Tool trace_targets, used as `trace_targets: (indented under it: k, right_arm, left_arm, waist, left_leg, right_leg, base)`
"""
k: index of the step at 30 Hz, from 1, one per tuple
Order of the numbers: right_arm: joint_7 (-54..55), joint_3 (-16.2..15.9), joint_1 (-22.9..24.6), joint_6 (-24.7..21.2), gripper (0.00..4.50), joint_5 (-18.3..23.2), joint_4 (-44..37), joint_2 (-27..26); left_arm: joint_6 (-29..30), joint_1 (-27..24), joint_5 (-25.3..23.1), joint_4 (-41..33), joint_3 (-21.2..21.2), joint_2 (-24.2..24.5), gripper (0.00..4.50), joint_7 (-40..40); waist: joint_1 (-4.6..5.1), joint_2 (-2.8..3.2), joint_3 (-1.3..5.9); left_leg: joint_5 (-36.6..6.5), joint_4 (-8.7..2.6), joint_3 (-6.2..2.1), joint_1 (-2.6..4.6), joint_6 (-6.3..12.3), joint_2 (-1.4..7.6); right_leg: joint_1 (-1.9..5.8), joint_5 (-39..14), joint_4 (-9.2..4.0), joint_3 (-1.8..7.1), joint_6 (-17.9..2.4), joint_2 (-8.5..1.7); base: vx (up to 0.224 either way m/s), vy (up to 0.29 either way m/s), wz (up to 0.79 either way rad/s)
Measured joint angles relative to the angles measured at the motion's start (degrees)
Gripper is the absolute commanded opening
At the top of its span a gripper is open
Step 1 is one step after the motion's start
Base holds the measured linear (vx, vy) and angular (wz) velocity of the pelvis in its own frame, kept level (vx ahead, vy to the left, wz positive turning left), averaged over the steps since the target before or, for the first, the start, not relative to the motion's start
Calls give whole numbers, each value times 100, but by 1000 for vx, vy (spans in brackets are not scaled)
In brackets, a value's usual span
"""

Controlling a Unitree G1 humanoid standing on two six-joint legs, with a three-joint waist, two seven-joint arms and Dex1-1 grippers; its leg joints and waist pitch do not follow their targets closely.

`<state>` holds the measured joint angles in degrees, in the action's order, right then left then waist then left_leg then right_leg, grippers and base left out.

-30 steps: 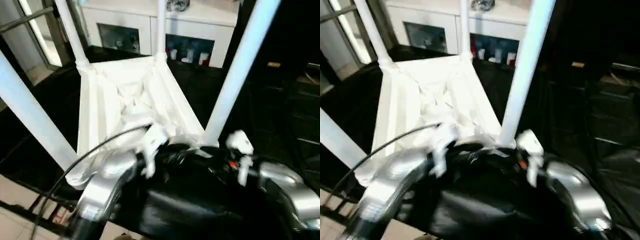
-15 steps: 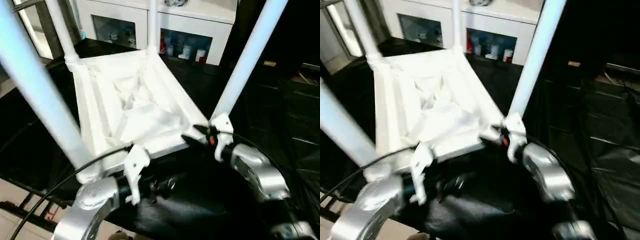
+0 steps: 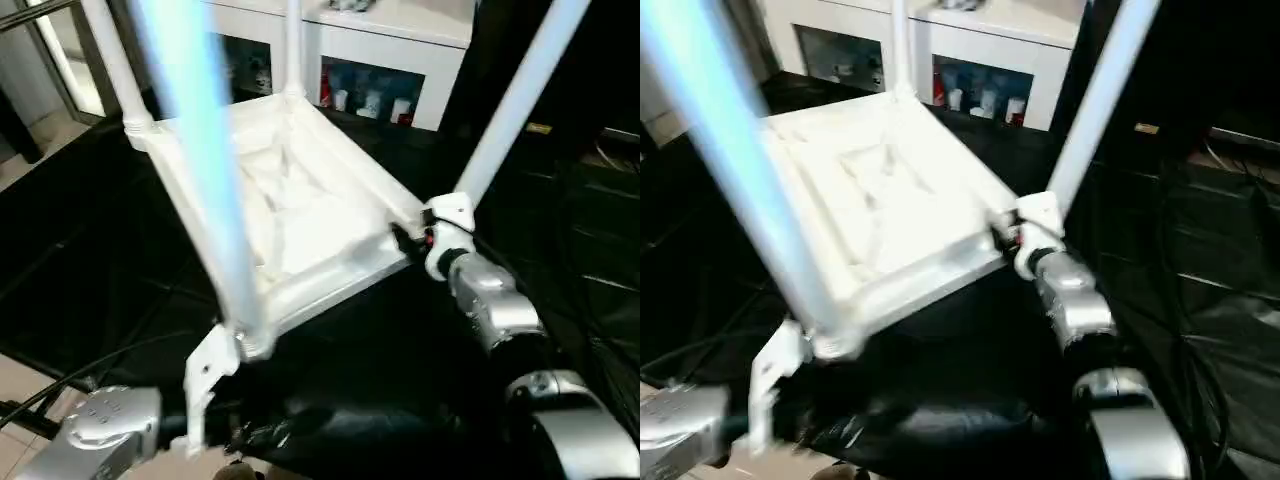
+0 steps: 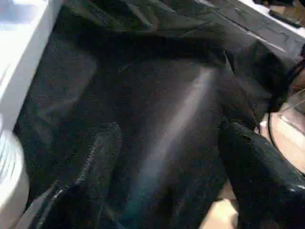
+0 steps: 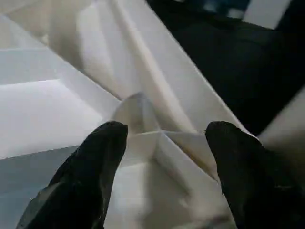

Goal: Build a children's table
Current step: Rotate table base

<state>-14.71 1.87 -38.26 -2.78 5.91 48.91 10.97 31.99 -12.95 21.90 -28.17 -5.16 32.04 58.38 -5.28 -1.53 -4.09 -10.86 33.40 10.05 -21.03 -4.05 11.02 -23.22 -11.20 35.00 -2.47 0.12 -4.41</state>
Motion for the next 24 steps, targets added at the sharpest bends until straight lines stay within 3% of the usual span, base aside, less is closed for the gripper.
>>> trace_targets:
  k: [5,9,12,16,24]
  right_arm:
    - [-134,9,-33,242,316,5,168,34]
    - [-671,10,83,335,316,124,-88,35]
    - [-1287,-85,543,230,316,376,-997,-7]
    - [-1727,-253,1225,-19,316,641,-2117,201]
    - [-2208,-217,2306,-571,316,804,-3380,790]
  left_arm:
    - [-128,-80,98,-34,344,326,442,149]
    - [-310,23,276,-12,652,258,446,130]
    - [-217,249,651,24,913,175,446,134]
    - [-147,222,802,105,1028,366,446,184]
    - [-271,491,908,501,1179,210,446,119]
  waist:
    - [14,-2,-3]
    - [28,-13,-13]
    - [24,-15,-15]
    - [13,-16,-15]
    - [-18,-36,-18]
  left_leg:
    - [0,13,-2,0,0,2]
    - [0,13,-2,-1,0,2]
    - [-1,9,-2,-2,0,4]
    - [-1,11,-2,0,0,6]
    - [2,14,-8,13,-4,6]
  right_leg:
    - [0,0,13,1,0,1]
    - [-1,0,12,2,0,2]
    - [-3,0,11,2,0,5]
    - [-2,0,12,2,0,7]
    - [7,3,17,6,1,9]
  base:
    - [0,0,0]
    - [0,0,0]
    - [0,0,0]
    - [0,0,0]
    - [0,0,0]
